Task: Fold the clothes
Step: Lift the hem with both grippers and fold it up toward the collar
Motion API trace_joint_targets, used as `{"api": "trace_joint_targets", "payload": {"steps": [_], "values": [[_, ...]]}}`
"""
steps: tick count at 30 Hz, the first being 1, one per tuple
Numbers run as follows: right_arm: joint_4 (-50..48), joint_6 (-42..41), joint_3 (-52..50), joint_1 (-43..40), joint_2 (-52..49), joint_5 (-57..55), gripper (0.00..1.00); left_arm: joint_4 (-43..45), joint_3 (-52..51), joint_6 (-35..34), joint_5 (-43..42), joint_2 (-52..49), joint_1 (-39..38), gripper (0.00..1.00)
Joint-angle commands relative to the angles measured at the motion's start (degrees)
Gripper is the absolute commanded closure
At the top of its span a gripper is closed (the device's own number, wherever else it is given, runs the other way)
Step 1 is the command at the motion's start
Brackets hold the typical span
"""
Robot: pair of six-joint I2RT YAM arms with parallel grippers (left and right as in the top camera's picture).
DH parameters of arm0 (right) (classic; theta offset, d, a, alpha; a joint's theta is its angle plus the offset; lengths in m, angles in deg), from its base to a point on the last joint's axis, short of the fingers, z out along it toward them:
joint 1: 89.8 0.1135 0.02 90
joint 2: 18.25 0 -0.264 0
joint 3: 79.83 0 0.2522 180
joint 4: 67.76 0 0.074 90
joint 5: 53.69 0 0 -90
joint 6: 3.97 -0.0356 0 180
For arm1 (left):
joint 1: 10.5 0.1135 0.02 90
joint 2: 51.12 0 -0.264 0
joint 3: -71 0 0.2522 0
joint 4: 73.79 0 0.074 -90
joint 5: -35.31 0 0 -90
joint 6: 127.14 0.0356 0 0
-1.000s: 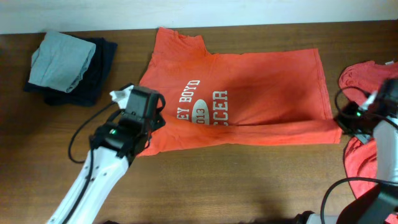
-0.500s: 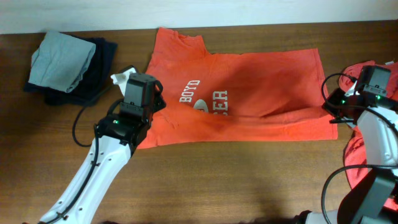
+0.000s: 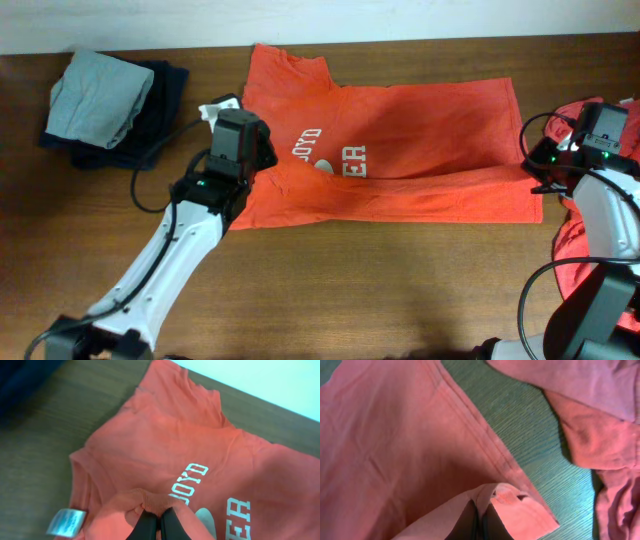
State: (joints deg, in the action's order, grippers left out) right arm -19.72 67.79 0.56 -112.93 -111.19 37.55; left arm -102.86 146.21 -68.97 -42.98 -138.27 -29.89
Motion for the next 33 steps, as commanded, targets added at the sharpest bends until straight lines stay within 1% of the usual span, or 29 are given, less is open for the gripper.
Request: {"api": "trace_joint_targets", "payload": {"steps": [1,5,12,18,28,33], "values": [[-0.8,-0.7,1.0,0.2,-0.1,-2.7,0.96,1.8,0.7,3.0,-1.4,-2.2,0.5,0.99],[-2.3,-0.7,1.0,0.3,-0.1,-2.6,0.96,3.3,0.7,4.8,-1.4,-3.3,0.5,0.99],[-3.1,-0.2,1.0,0.2,-0.1,-6.1,0.96,5.1,0.7,4.8,-1.0,-3.9,0.5,0.99],[-4.8,0.0,1.0,0.3,-0.2,-6.1,0.96,5.0,0.7,4.8,3.8,-5.3,0.5,0.99],[-6.1,0.2,1.0,0.3,-0.9,-8.2,0.96,6.3,0.7,4.7,3.1,-9.1,0.4,0.99],[-6.5,0.2,1.0,0.3,-3.4,-8.1,0.96,7.2,0.7,4.7,3.1,-9.1,0.4,0.96]]}}
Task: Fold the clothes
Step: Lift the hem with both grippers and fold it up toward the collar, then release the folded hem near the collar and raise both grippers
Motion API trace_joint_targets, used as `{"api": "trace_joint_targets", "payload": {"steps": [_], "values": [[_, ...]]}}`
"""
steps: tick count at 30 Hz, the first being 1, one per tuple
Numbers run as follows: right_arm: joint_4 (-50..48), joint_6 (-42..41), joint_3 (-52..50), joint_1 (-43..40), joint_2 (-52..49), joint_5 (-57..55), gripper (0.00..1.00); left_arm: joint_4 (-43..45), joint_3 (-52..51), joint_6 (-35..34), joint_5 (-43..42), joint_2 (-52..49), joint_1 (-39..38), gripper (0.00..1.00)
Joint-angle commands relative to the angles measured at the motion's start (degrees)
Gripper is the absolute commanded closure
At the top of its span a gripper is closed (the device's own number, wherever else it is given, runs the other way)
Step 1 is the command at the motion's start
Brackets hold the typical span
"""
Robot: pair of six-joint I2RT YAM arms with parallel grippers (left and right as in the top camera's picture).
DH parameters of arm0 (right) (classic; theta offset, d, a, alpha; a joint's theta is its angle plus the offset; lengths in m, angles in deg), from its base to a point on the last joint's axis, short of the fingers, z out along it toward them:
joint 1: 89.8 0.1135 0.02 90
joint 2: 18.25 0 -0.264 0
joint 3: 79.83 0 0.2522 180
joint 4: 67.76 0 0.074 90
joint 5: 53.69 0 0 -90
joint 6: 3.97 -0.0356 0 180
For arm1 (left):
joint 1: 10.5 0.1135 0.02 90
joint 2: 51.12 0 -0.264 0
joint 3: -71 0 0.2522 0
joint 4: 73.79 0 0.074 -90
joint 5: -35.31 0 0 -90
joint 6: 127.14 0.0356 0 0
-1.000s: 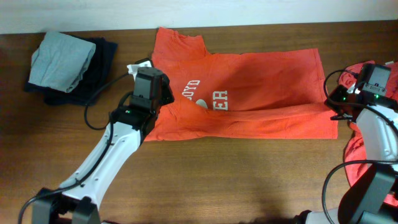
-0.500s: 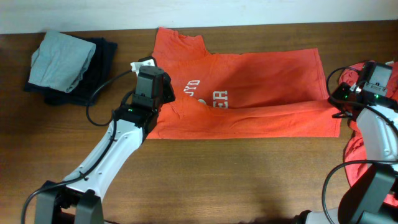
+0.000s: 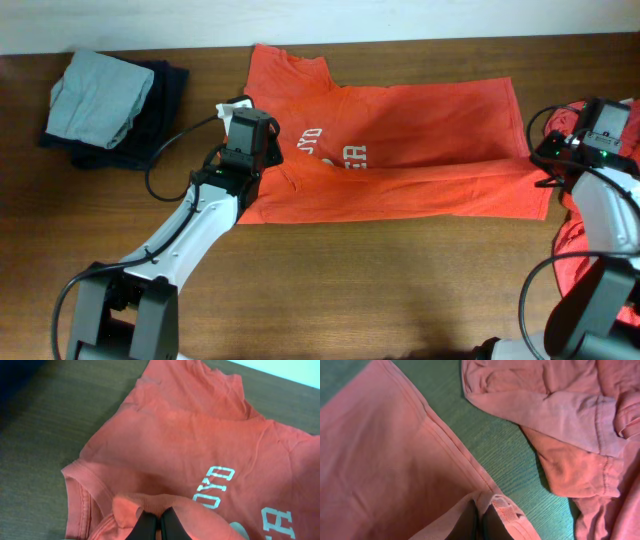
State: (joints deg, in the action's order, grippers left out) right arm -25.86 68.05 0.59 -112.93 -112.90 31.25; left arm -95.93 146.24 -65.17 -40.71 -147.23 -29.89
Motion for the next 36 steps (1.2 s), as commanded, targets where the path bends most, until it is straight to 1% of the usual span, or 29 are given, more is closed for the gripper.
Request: {"api": "trace_joint_targets", "payload": {"steps": [1,2,3,4,5,6,7,8,9,11,13,14,15,21,23,24,25,26,27,28,30,31,34,36], "values": [[-0.8,-0.1,1.0,0.3,-2.7,-1.8,0.96,0.3,0.7,0.9,0.8,-0.2,0.4,0.94],[-1.2,-0.1,1.0,0.3,-3.4,-1.6,0.96,0.3,0.7,0.9,0.8,-0.2,0.4,0.93],[-1.7,-0.1,1.0,0.3,-4.0,-1.5,0.96,0.3,0.7,0.9,0.8,-0.2,0.4,0.87],[-2.4,-0.1,1.0,0.3,-4.4,-1.4,0.94,0.3,0.7,0.9,0.9,-0.2,0.5,0.77],[-3.2,-0.1,1.0,0.3,-5.0,-1.4,0.86,0.6,0.7,0.9,0.9,-0.3,0.5,0.66],[-3.9,-0.1,1.0,0.3,-5.2,-1.4,0.8,1.0,0.7,0.9,0.9,-0.4,0.5,0.52],[-4.7,0.0,1.0,0.3,-5.5,-1.4,0.75,1.6,0.7,0.9,0.9,-0.5,0.5,0.4],[-5.5,0.4,1.0,0.3,-5.5,-1.4,0.64,2.4,0.7,0.9,0.9,-0.5,0.5,0.28],[-6.5,1.4,1.0,0.3,-5.5,-1.4,0.48,3.7,0.7,0.9,1.1,-0.5,0.5,0.2],[-8.6,4.8,1.1,0.3,-5.5,-0.4,0.32,6.6,1.0,0.9,2.6,-0.5,0.5,0.08],[-9.6,8.4,1.8,0.3,-5.5,1.3,0.09,6.6,3.3,0.9,4.1,-0.5,0.5,0.04],[-9.4,9.6,2.6,0.3,-5.5,1.8,0.04,5.2,5.4,1.0,4.1,-0.5,0.5,0.04],[-8.7,10.5,3.6,0.3,-5.4,2.3,0.01,2.6,7.9,1.0,3.8,-0.5,0.5,0.04],[3.2,15.0,12.6,0.3,-4.0,8.9,0.01,-17.3,22.1,0.9,3.9,-0.5,0.5,0.04],[7.2,15.0,15.7,0.3,-3.7,9.8,0.01,-23.3,25.2,0.2,4.1,-0.5,0.9,0.09],[8.8,15.0,17.2,0.3,-3.4,10.1,0.01,-27.0,26.8,-1.4,4.1,-0.5,1.5,0.11],[10.8,15.1,18.9,0.3,-3.2,11.5,0.0,-30.1,28.2,-3.3,4.0,-0.5,2.3,0.11],[13.1,16.3,20.5,0.3,-3.0,14.1,0.03,-33.5,29.6,-5.6,3.9,-0.5,3.6,0.1],[15.2,18.9,22.2,0.3,-2.9,18.7,0.09,-36.2,30.9,-7.3,3.6,-0.5,5.3,0.09],[16.8,21.0,23.6,0.3,-2.8,22.9,0.14,-37.9,31.8,-8.0,2.8,-0.5,6.9,0.06],[19.0,25.8,25.2,1.2,-2.8,30.2,0.15,-39.8,32.9,-8.0,-0.5,-0.5,10.9,0.03],[19.7,27.8,25.5,2.2,-2.8,31.4,0.15,-40.2,33.2,-8.0,-3.2,-0.5,13.3,0.02],[21.2,32.7,25.5,6.8,-3.2,29.2,0.14,-40.5,33.2,-8.0,-13.6,-0.5,20.5,0.01],[21.4,33.3,25.5,10.5,-3.6,26.0,0.14,-40.6,33.1,-8.0,-18.5,-0.7,24.5,0.01]]}}
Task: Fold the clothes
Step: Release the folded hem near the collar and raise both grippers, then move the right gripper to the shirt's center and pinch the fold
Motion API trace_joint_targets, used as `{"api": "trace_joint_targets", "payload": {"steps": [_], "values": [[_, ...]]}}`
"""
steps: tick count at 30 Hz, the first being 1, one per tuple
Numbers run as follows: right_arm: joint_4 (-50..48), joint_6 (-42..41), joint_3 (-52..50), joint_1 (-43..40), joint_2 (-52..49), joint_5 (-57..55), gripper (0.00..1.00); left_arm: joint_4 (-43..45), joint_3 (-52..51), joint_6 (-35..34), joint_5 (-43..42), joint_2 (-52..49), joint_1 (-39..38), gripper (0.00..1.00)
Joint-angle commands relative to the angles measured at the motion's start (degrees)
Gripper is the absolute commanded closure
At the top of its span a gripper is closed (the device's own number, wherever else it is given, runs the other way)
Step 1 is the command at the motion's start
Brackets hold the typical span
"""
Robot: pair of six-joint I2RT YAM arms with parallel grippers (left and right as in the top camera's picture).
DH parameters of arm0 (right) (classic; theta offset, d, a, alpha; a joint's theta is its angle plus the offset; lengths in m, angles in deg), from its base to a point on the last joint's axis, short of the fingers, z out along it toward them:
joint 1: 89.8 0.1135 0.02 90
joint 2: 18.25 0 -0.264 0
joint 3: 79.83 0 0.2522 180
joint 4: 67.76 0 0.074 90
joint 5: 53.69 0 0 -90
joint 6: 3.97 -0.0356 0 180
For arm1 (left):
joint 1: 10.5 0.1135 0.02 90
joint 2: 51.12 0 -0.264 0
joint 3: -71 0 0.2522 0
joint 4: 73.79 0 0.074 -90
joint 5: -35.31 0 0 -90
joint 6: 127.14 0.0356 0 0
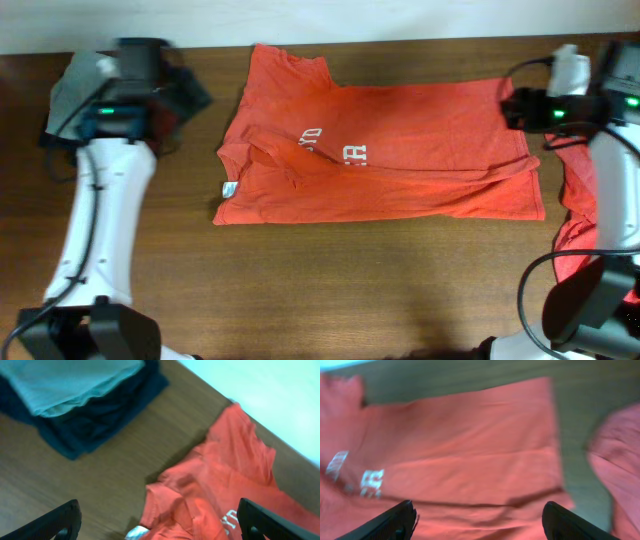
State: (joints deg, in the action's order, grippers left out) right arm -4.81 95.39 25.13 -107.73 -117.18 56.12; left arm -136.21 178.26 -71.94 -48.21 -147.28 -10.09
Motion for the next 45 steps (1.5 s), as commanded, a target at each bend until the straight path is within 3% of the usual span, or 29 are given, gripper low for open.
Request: {"api": "trace_joint_targets", "payload": {"steps": [1,4,11,22,27,30,45], "values": [[0.3,7.1,0.9,7.6,0.6,0.3,0.14,-0.5,1.1,-1.2,-12.6,-0.8,6.4,0.02],[0.2,8.9,0.9,14.1,0.2,0.0,0.18,-1.7,1.1,-1.2,-13.1,-0.9,9.3,0.02],[-0.7,10.4,0.9,29.2,-3.5,-10.0,0.38,-3.7,1.1,-1.2,-12.7,-0.9,10.7,0.01],[-4.1,13.2,0.9,45.1,-14.4,-10.9,0.46,-3.7,1.1,-1.2,-12.7,-0.9,10.8,0.01],[-7.3,13.2,0.9,49.3,-18.1,-15.6,0.45,-3.7,1.1,-1.2,-12.7,-0.9,10.7,0.01],[-9.7,13.2,0.9,50.9,-19.8,-16.0,0.33,-3.7,1.1,-1.2,-12.7,-0.9,10.7,0.01],[-15.2,14.4,0.9,53.6,-26.2,-17.3,0.33,-3.7,1.1,-1.2,-12.7,-0.9,10.7,0.0]]}}
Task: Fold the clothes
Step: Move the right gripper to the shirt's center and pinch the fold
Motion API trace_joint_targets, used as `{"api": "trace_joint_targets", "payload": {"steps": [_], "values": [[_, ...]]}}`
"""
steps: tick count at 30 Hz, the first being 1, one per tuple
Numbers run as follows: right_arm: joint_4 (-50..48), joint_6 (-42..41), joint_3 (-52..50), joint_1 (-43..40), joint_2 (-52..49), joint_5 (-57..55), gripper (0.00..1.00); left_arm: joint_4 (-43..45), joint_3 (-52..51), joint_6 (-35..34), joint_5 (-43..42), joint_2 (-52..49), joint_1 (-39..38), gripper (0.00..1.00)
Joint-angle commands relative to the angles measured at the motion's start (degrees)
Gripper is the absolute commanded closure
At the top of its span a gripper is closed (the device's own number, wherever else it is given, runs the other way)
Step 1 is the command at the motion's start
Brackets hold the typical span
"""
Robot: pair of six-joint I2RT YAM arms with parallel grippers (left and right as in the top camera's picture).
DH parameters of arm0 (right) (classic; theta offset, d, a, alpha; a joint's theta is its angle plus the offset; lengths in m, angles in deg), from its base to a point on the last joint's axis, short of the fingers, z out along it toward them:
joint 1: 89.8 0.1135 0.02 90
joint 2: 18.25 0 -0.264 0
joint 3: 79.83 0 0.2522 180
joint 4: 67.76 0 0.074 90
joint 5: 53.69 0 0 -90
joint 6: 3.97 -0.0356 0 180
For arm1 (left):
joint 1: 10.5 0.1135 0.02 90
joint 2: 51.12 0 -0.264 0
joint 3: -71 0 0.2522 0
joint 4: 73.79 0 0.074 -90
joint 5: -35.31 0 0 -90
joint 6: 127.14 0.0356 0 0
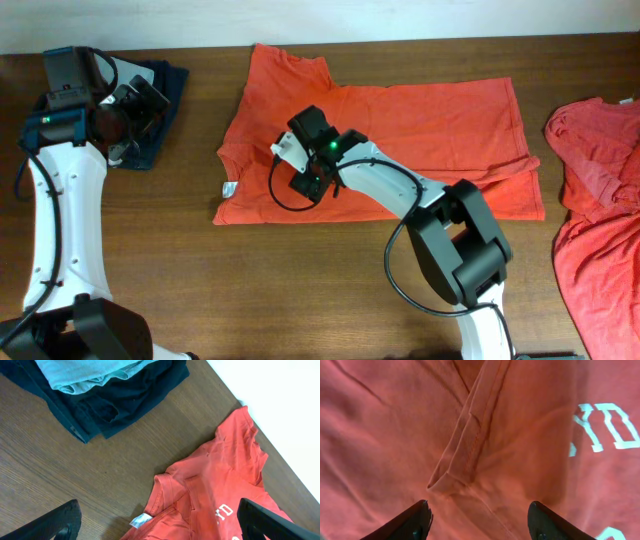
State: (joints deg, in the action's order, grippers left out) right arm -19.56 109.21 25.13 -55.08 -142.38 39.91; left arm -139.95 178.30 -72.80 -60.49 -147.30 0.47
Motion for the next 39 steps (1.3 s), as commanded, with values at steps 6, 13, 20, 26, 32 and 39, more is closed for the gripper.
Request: {"api": "trace_joint_targets", "payload": {"steps": [6,13,20,26,32,39], "values": [[-0.7,0.5,0.9,1.3,-1.4,-0.6,0.35,0.0,1.0,-0.3,-0.4,-0.9,0.2,0.01],[-0.9,-1.2,0.9,1.4,-2.4,3.3,0.37,0.0,1.0,-0.3,-0.4,-0.9,0.2,0.01],[-0.9,-1.2,0.9,1.4,-3.0,3.3,0.47,0.0,1.0,-0.3,-0.4,-0.9,0.2,0.01],[-0.9,-1.2,0.9,1.4,-2.9,3.2,0.59,0.0,1.0,-0.3,-0.4,-0.9,0.2,0.01],[-0.9,-1.2,0.9,1.4,-3.0,3.2,0.61,0.0,1.0,-0.3,-0.4,-0.9,0.2,0.01],[-0.9,-1.2,0.9,1.4,-2.9,3.3,0.65,0.0,1.0,-0.3,-0.4,-0.9,0.2,0.01]]}}
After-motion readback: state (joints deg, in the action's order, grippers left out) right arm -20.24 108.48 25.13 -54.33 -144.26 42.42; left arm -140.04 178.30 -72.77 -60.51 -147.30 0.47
